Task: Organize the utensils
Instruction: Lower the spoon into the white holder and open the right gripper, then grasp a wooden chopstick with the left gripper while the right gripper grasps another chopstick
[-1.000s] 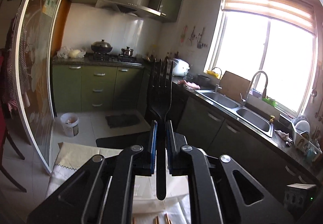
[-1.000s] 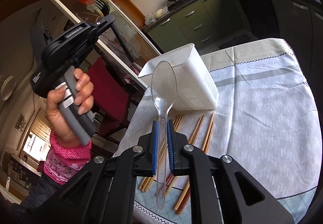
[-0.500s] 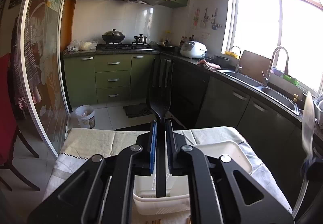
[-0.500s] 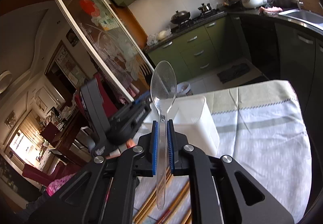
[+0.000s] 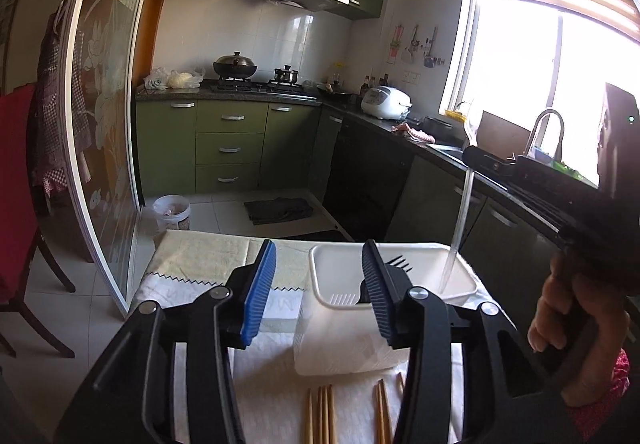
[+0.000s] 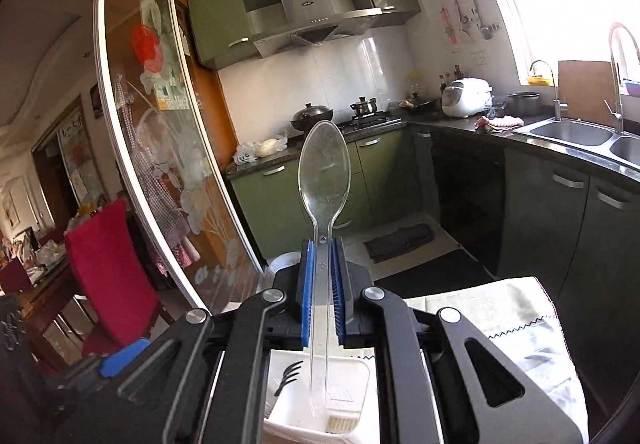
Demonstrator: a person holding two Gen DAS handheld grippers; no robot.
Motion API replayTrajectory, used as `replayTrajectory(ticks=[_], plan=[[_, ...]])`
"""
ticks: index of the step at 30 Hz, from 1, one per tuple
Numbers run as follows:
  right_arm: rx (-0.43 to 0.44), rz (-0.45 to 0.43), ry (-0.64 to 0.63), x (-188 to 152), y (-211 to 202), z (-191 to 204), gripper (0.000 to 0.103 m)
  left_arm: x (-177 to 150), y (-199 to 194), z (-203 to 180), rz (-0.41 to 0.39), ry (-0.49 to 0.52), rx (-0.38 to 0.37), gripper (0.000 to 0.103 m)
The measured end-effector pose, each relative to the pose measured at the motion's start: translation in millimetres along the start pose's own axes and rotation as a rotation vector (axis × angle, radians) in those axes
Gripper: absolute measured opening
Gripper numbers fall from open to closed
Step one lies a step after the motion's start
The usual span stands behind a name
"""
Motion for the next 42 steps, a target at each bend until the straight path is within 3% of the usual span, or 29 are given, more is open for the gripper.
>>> replayTrajectory(ticks=[12,14,17,23,25,26,30,35,39,42], plan=[[-0.070,0.089,-0.090,-67,26,2,0.013,-86,28,17,0.337,0.093,0.060,0.044],[-0.077,0.100,-0.101,-75,21,0,0.017,-97,31,16,0.383,0.110,0.069,0.044],[-0.079,0.112,-0.120,-87,10,-1,0.031,-114,39,15,0.464,0.130,0.076,0.044],[-0.054,0.139,-0.066,-112,-28,-19,0.031,-153,58,13,0.677,0.129,0.058,0.043],[-0.049,0.178,-0.049,-124,-38,-29,0.031,-165,65,13,0.741,0.124,0.045,0.023],[-0.045,0.200,-0.037,-132,-40,-35,0.031,-170,67,12,0.766,0.121,0.037,0.020],[-0.005,0.283,0.029,-165,-47,-58,0.031,-176,76,13,0.810,0.094,0.023,0.017],[0.000,0.325,0.077,-185,-51,-81,0.031,-176,81,11,0.824,0.091,0.019,0.017],[0.002,0.353,0.073,-191,-49,-82,0.031,-179,84,7,0.844,0.109,0.029,0.017],[-0.001,0.422,0.031,-201,-40,-69,0.031,-182,88,4,0.856,0.131,0.044,0.016]])
Point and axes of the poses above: each gripper's, at about its wrist camera, not at the fingertips, and y roughly the way its jaws point, z to its left, x to its top, the point moved 10 cm from there along y, roughly the way its jaws point, and after that the axes turned 14 degrees about z, right-handed, at the moved point
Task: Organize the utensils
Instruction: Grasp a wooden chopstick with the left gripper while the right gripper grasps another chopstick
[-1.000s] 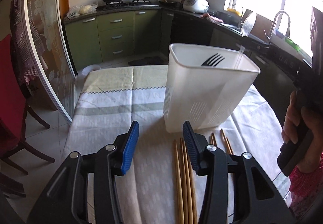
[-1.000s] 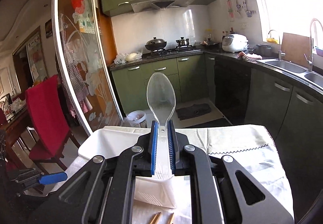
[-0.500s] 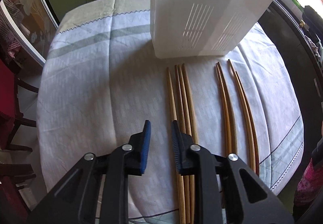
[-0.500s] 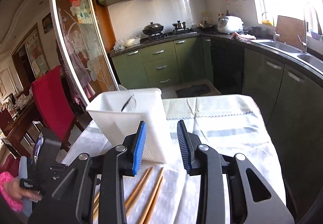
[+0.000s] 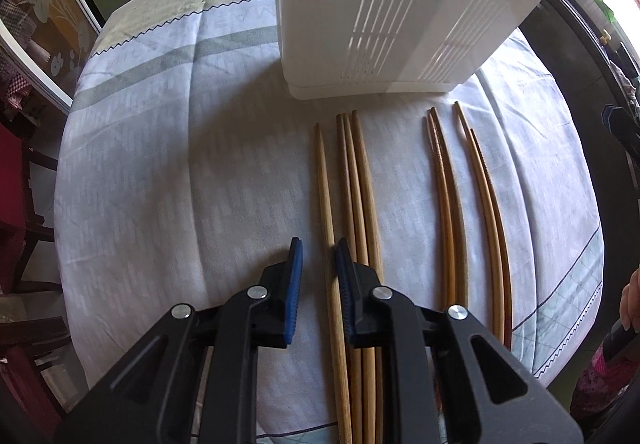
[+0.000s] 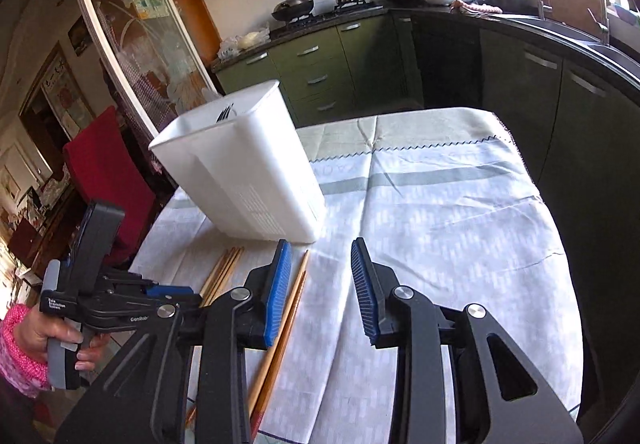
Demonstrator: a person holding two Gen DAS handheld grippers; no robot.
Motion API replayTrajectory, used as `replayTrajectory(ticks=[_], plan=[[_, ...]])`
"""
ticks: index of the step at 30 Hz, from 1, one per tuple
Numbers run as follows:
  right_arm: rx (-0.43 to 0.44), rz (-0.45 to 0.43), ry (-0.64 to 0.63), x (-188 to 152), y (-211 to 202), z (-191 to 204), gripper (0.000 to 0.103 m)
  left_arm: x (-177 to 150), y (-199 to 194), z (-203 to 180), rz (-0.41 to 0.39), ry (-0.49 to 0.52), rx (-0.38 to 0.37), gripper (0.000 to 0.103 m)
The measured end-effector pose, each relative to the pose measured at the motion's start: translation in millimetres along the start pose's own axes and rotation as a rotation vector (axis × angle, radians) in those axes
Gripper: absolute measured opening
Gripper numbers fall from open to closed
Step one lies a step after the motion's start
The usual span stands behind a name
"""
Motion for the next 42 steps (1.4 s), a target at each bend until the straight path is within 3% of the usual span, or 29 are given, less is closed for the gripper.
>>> replayTrajectory(ticks=[4,8,14,20,31,35,42], plan=[[-0.003,0.187,-0.064,-20,37,21,0.031,1,4,0,0.013,0.001,0.020,0.007],[-0.008,0.342,-0.073,-39,72,28,0.031,1,3,14,0.014,-0.004,0.031,0.007],[-0.024,0.420,-0.051,-50,95,28,0.021,0,4,23,0.002,0.005,0.039,0.008],[-0.077,0.441,-0.079,-54,99,36,0.016,0,4,23,-0.014,0.022,0.053,0.008],[-0.271,0.477,-0.192,-57,115,68,0.012,-10,3,12,0.007,0.032,0.095,0.008],[-0.258,0.458,-0.171,-57,117,74,0.007,-9,3,11,0.023,0.017,0.072,0.008],[-0.138,0.401,-0.101,-43,98,70,0.007,-7,-5,18,0.004,-0.022,0.002,0.007]])
Point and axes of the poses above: each gripper's, at about its wrist camera, not at the fingertips, and y roughly the way its jaws point, z to its left, x to its top, the point moved 10 cm from there along y, roughly the way its jaws point, and after that the axes turned 14 degrees about z, right-handed, at the moved point
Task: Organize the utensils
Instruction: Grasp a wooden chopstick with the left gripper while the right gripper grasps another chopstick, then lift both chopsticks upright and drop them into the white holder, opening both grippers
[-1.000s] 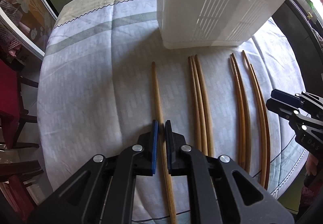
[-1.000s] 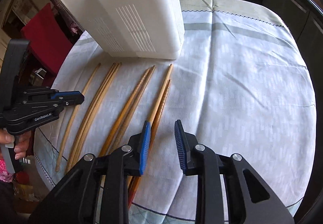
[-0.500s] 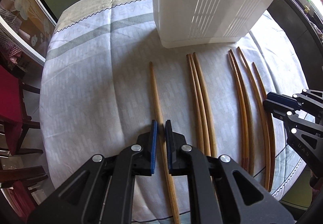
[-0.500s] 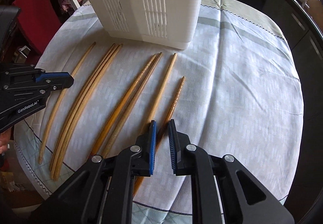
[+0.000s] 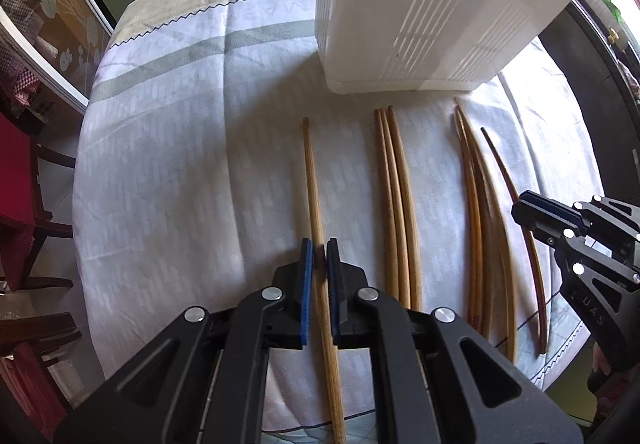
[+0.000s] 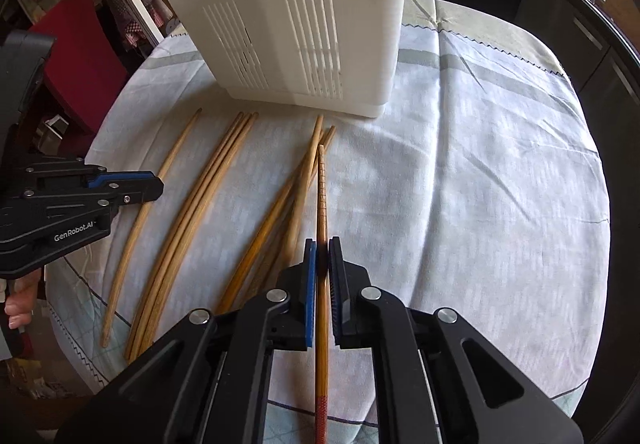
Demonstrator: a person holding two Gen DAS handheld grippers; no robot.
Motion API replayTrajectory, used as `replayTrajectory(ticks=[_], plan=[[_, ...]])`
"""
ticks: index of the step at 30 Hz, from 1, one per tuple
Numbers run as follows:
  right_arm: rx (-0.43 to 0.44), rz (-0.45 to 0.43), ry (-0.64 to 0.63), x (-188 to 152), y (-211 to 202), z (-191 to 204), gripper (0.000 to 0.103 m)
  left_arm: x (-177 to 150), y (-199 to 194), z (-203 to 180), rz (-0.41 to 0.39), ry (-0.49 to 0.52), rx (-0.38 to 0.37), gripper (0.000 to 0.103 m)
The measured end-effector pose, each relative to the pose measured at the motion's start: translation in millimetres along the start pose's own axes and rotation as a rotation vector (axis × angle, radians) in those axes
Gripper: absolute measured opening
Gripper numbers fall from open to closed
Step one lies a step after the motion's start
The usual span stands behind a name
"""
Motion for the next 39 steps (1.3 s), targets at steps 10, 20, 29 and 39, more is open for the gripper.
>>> replayTrajectory(ticks=[10,20,29,39], plan=[[0.095,-0.275,-0.007,-11,-106,4,0.007,-12,-106,9,-0.321,-0.002,-0.031,0.006],[0.108,-0.395,-0.012,-39,-158,4,0.007,-58,-164,-4,-0.516,0.046,0.036,0.006],[0.111,-0.416,-0.024,-47,-158,6,0.007,-67,-167,-10,-0.528,0.058,0.035,0.006],[0.111,-0.448,-0.030,-42,-175,4,0.007,-64,-179,-15,-0.547,0.076,0.031,0.006]])
Point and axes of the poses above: each gripper's, at about its wrist camera, not at the fingertips, and y roughly the way its jaws point, z to its left, x to its top, the point moved 10 cm from there along y, roughly the way its jaws point, and after that the axes turned 14 degrees about z, right-handed, at the moved point
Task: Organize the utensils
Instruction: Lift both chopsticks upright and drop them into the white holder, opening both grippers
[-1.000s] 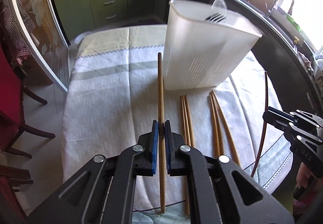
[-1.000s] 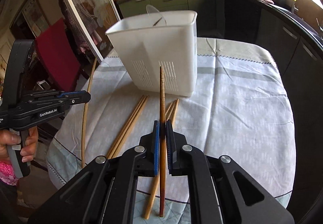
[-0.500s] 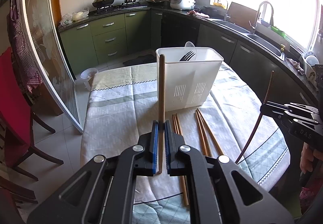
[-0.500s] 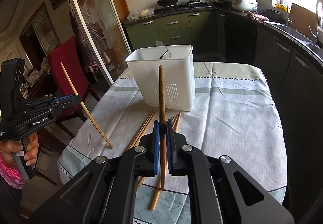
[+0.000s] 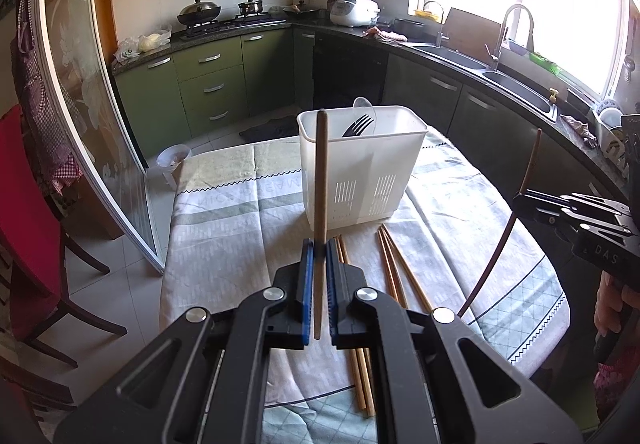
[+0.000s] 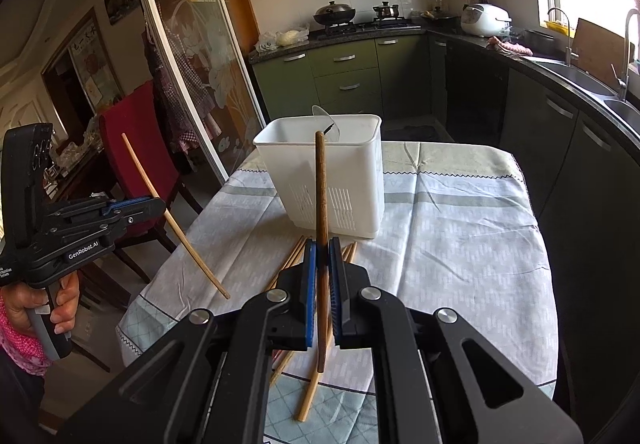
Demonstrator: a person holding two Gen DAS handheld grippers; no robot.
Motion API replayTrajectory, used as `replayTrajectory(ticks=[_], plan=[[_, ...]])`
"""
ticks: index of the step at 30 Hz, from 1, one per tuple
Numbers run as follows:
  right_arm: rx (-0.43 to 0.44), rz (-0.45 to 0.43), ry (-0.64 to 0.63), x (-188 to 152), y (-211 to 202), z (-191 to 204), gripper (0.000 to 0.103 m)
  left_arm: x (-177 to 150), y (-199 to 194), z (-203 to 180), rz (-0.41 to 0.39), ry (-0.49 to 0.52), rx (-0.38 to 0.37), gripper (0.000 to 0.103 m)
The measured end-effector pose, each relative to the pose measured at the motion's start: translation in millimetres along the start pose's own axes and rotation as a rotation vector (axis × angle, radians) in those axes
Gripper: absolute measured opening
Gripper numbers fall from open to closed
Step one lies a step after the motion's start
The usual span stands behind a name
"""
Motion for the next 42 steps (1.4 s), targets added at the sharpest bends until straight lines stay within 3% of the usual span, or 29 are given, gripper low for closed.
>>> replayTrajectory(ticks=[7,14,20,27,33,38,42], plan=[[0.021,-0.055,-0.014,28,-26,3,0.007,34,-33,-5,-0.039,-0.003,-0.046,0.006],[0.022,-0.098,-0.021,51,-44,0,0.007,112,-99,-11,-0.215,0.007,-0.038,0.006],[0.013,-0.151,-0.018,83,-63,-8,0.007,170,-96,-12,-0.283,-0.009,-0.037,0.006],[0.019,-0.285,-0.013,142,-101,-11,0.007,195,-32,-5,-0.239,-0.037,-0.018,0.006],[-0.008,-0.365,0.025,191,-100,-24,0.007,182,30,1,-0.125,-0.037,0.001,0.006],[-0.032,-0.294,0.052,209,-49,-36,0.007,162,55,2,-0.063,-0.019,-0.006,0.007],[-0.045,-0.223,0.052,203,-5,-39,0.007,149,51,1,-0.053,-0.010,-0.019,0.015]])
Point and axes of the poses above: each gripper's, at about its wrist camera, not at the fingertips, and y roughly the way its jaws point, z to its left, x to its top, the point moved 10 cm from there along y, roughly the way its jaws point, and after that the axes turned 14 degrees about z, right-handed, at the moved point
